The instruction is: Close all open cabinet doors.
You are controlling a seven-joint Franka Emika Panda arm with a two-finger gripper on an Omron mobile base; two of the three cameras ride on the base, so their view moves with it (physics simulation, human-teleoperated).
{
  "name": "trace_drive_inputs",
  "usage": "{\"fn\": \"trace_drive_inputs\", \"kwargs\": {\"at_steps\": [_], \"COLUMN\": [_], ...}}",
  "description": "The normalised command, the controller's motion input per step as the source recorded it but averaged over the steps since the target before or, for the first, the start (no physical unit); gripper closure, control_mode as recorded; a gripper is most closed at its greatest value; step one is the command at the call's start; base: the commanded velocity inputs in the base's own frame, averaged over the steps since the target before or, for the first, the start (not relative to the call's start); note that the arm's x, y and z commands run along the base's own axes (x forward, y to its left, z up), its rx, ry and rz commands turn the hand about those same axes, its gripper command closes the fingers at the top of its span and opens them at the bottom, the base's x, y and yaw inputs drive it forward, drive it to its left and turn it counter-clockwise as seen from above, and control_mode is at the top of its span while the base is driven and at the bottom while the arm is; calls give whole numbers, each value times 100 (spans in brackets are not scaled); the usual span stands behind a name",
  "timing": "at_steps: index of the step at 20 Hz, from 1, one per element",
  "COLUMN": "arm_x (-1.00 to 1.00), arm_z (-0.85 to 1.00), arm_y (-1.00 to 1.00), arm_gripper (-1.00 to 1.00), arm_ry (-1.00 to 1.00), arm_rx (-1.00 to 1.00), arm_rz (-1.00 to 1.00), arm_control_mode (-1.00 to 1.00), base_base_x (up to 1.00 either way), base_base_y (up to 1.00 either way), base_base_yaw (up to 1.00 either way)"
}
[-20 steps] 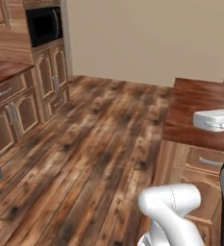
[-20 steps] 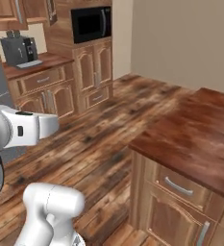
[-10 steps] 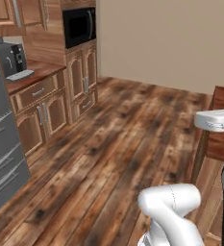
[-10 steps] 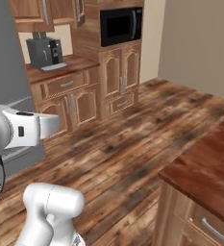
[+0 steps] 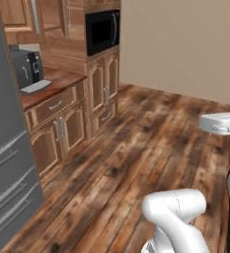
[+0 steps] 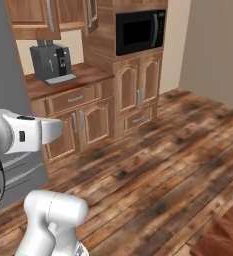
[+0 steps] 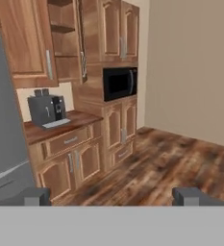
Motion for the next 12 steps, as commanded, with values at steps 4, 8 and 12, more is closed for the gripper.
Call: {"fn": "trace_drive_inputs", "kwargs": {"at_steps": [4, 8, 12], "arm_x": [0, 0, 0], "arm_z": [0, 0, 0], "arm_y": [0, 0, 0], "arm_gripper": [-100, -100, -100], "arm_ry": [0, 0, 0], "arm_rx": [0, 0, 0], "arm_rz": [0, 0, 0], "arm_control_mode": [100, 100, 100], "base_base_x": [100, 100, 100], "base_base_y": [7, 1, 0], "base_base_yaw": [9, 10, 20]}}
